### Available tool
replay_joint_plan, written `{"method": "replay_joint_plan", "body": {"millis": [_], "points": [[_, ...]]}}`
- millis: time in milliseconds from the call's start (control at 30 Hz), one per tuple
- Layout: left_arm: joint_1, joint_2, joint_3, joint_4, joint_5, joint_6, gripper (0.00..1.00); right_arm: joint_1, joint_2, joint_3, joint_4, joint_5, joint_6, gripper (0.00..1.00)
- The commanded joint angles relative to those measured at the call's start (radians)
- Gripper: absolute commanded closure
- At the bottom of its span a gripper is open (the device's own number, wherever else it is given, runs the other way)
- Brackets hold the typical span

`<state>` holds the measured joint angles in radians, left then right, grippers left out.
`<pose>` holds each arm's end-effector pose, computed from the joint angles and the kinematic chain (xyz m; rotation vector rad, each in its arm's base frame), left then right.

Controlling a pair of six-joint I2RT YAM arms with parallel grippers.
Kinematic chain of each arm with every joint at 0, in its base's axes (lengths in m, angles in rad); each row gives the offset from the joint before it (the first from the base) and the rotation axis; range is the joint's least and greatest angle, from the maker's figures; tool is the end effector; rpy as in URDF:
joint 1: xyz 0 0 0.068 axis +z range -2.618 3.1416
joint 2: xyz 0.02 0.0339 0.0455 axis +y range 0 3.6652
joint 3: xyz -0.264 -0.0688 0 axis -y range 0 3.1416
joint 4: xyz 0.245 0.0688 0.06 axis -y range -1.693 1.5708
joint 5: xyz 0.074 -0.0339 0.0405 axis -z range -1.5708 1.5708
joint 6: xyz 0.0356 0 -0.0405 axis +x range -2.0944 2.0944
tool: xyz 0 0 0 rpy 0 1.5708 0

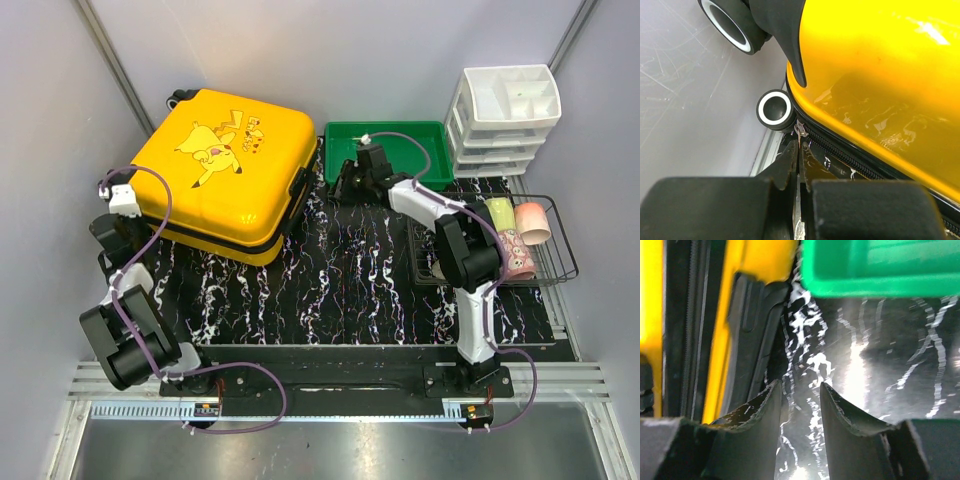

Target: Open, take out, and arrange the luggage

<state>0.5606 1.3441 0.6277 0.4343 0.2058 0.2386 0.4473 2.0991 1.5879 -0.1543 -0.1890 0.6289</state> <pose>0.2490 0.1477 0.2248 -0.1555 1.8561 0.3662 0.4315 0.2144 0.2067 0.1048 2.3413 0.7741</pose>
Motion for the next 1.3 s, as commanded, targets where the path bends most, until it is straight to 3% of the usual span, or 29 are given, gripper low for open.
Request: {"method": "replay_joint_plan", "body": {"millis": [0,333,767,867,1100,1267], "points": [[0.036,-0.097,0.012,0.149,-0.052,-0.004,1.00,0.068,-0.025,0.043,0.036,0.005,0.066,0.54],[0.036,-0.086,0.017,0.132,-0.062,-0.033,1.00,0.143,0.002,0.084,0.032,0.026,0.077,0.51],[0.036,-0.092,0.000,0.135,-0.065,-0.022,1.00,0.225,0.094,0.208,-0.092,0.218,0.068,0.51],[0.036,-0.094,-0.006,0.138,-0.066,-0.028,1.00,0.255,0.124,0.244,-0.184,0.301,0.123,0.52],[0.038,-0.102,-0.028,0.150,-0.085,-0.027,1.00,0.303,0.154,0.290,-0.297,0.324,0.278,0.52],[0.036,-0.125,-0.034,0.117,-0.097,-0.047,1.00,0.324,0.193,0.322,-0.349,0.419,0.278,0.56]]}}
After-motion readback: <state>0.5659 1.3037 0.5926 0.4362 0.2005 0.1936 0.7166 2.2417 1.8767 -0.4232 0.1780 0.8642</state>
